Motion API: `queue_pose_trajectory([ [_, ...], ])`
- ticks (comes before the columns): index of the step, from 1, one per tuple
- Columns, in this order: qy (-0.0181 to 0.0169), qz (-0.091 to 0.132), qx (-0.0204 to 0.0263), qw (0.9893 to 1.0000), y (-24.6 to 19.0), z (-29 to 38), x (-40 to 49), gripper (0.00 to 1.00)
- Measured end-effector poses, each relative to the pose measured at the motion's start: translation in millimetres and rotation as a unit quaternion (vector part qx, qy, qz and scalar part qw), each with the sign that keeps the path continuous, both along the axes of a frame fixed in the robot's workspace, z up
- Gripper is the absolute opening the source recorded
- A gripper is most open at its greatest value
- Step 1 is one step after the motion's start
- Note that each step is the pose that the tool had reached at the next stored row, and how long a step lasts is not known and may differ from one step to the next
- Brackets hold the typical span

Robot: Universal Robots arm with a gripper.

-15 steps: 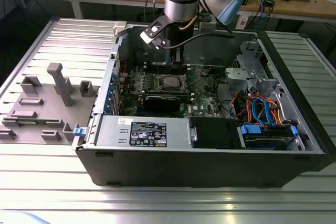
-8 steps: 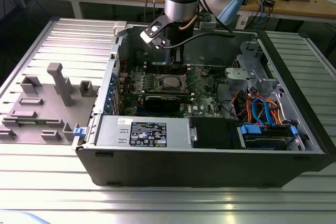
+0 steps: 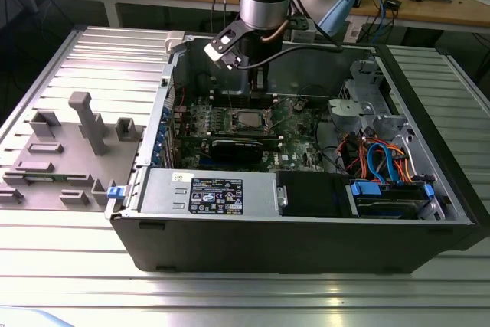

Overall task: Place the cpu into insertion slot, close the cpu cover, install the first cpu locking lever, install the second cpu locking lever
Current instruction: 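Close the cpu cover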

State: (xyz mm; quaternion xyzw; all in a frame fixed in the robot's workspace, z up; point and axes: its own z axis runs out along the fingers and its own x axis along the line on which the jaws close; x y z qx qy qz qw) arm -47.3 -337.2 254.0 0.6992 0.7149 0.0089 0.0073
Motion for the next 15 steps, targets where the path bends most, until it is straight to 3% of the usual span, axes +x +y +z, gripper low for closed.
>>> queue_pose_trajectory([
  [10,0.0,0.0,0.0,1.0,0.0,1.8,0.2,0.11],
  [15,0.0,0.0,0.0,1.0,0.0,1.8,5.0,0.11],
])
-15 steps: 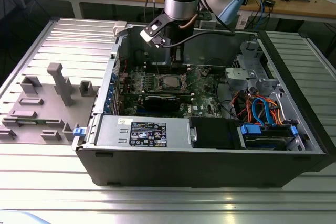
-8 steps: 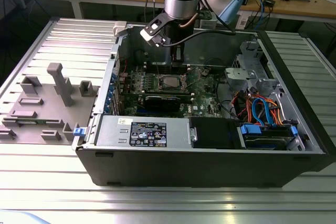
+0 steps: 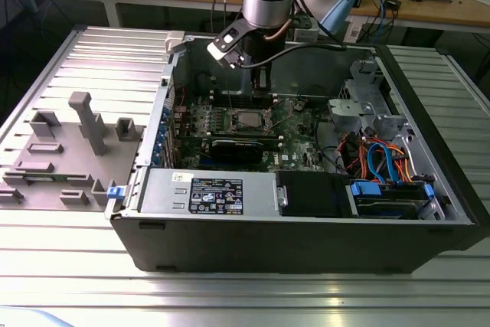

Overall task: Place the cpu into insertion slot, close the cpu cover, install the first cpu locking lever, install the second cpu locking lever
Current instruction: 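Close the cpu cover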

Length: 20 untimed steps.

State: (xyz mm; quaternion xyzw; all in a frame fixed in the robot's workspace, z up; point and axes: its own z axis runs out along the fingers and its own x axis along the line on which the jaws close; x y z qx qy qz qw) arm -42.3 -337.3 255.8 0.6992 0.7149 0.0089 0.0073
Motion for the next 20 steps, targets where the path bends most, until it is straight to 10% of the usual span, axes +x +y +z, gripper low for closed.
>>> queue_pose_trajectory([
  [20,0.0,0.0,-0.0011,1.0,0.0,5.7,0.9,0.11],
])
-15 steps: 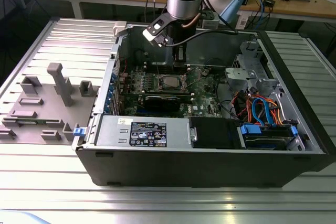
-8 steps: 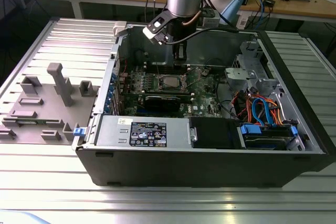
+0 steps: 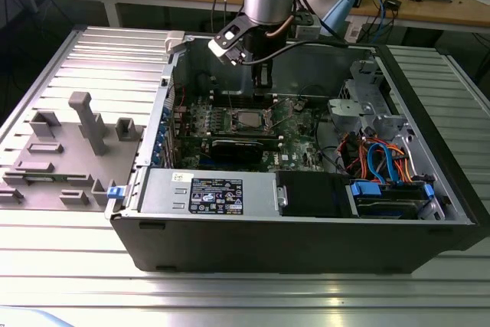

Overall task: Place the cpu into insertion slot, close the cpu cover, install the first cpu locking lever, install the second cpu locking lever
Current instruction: 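Close the cpu cover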

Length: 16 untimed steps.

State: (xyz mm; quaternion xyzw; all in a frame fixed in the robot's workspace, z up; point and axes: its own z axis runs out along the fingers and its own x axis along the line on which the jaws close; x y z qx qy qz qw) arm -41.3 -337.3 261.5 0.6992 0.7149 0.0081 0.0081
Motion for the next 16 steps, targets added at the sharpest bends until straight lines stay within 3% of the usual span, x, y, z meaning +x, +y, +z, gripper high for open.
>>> queue_pose_trajectory([
  [16,0.0,0.0,-0.0003,1.0,0.0,0.0,7.7,0.11],
])
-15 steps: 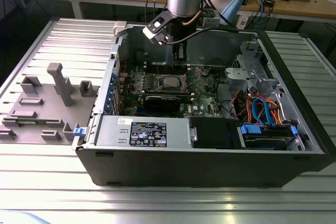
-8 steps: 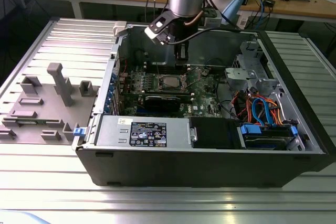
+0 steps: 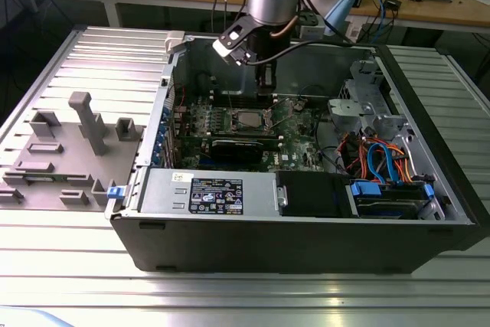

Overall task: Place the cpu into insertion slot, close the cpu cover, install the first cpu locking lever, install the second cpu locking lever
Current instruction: 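Close the cpu cover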

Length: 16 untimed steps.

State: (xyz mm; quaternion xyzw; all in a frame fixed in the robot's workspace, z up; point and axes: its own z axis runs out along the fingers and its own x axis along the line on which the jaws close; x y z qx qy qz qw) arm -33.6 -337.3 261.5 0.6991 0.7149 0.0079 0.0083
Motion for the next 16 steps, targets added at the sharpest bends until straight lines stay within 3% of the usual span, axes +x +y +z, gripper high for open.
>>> queue_pose_trajectory([
  [16,0.0,0.0,0.0,1.0,0.0,0.0,3.1,0.11],
])
